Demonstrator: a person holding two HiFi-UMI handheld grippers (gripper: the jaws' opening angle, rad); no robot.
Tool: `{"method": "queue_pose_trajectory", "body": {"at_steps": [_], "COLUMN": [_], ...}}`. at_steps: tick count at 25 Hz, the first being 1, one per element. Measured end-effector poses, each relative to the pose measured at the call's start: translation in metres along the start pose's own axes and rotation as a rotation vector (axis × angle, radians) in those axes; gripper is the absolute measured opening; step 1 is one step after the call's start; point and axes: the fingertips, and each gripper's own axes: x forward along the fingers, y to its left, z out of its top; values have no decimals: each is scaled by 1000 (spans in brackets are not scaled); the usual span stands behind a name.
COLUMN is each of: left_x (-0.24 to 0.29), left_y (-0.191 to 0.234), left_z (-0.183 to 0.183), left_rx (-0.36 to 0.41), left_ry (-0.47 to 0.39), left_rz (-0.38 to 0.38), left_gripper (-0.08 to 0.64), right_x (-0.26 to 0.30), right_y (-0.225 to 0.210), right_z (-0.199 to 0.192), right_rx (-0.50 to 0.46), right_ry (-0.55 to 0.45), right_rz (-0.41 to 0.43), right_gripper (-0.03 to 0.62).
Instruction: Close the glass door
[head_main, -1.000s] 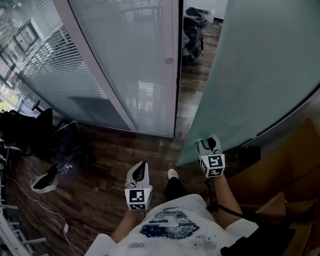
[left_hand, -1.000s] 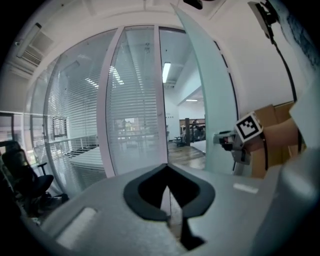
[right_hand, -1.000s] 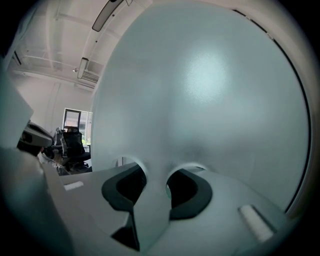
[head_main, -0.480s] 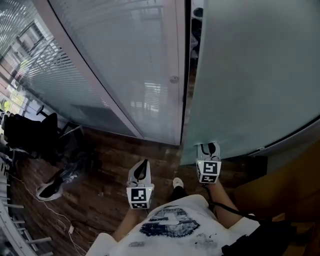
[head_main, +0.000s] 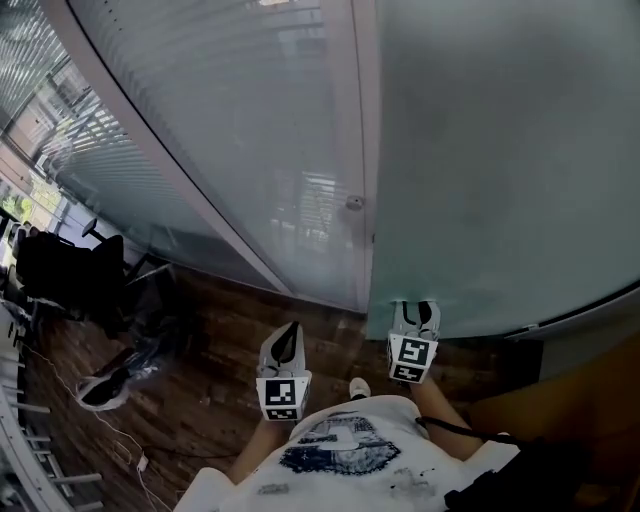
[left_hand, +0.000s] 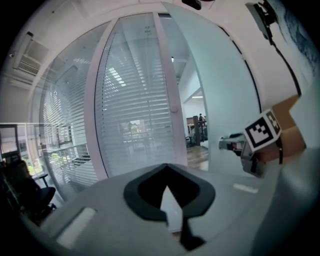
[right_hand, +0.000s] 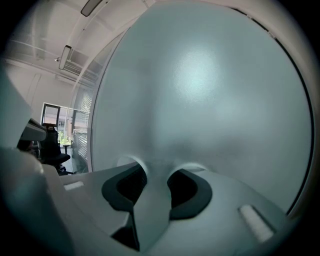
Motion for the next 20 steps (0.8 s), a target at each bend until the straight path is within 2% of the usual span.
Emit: {"method": "queue_pose_trajectory", "body": {"at_steps": [11,20], "left_x": [33,64], "left_y": [1,1], "left_z": [10,9], "left_rx": [7,11], "left_ry": [3,2], "left_rz": [-16,-85], "left_gripper": [2,2], "right_x": [35,49], "right_y": [-8,-11], "right_z": [8,12], "right_rx": [4,7], "right_ry": [0,2], "right_rz": [-28,-46], "right_gripper": [127,127]}}
